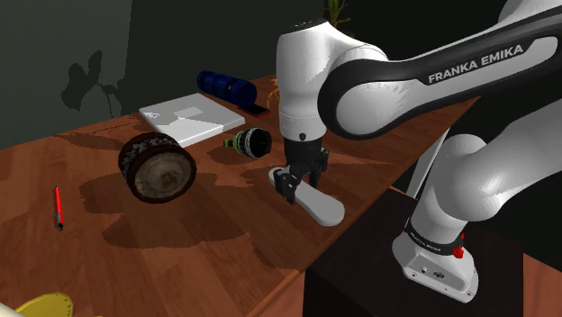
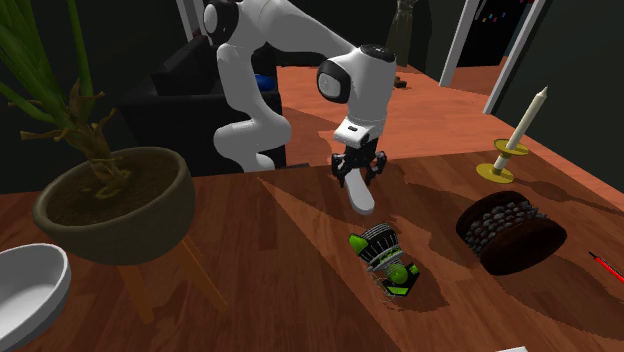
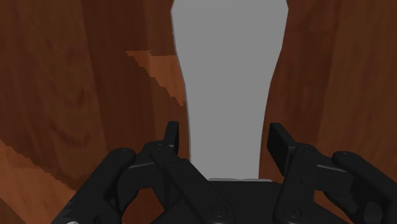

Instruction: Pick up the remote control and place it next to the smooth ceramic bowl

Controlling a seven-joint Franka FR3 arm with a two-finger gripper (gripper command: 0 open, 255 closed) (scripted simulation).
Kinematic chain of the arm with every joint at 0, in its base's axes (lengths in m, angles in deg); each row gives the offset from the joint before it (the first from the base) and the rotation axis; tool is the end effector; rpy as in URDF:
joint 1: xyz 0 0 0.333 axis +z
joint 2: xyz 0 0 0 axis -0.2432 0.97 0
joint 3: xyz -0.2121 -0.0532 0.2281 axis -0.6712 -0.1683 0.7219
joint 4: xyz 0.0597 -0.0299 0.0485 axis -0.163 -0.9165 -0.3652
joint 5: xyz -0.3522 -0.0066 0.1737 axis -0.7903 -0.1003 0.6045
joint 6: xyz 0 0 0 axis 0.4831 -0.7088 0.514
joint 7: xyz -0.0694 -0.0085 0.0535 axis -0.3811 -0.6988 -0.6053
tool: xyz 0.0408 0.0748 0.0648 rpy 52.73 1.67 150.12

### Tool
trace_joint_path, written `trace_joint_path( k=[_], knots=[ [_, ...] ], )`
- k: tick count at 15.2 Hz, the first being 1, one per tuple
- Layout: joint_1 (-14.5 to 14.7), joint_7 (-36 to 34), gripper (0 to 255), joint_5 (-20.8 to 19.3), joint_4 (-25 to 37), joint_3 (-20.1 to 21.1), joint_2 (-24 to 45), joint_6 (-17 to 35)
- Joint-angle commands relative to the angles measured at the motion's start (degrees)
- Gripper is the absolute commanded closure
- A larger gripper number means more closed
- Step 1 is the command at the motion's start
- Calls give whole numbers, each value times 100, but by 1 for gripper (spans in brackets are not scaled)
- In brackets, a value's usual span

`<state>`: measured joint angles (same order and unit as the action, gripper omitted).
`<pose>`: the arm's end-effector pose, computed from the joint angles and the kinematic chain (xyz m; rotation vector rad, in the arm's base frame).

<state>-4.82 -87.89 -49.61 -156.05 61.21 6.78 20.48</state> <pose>0.2735 0.2520 0.4529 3.1123 -0.2528 -0.0193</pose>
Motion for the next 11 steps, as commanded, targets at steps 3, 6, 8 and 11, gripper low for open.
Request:
trace_joint_path(
  k=[3,6,8,11],
  knots=[
    [-17,-6,255,-55,234,-78,-55,-286],
    [-30,-11,255,-100,434,-142,-94,-526],
    [-39,-16,255,-130,572,-182,-111,-683],
    [-55,-24,255,-173,787,-239,-127,-914]
  ],
)
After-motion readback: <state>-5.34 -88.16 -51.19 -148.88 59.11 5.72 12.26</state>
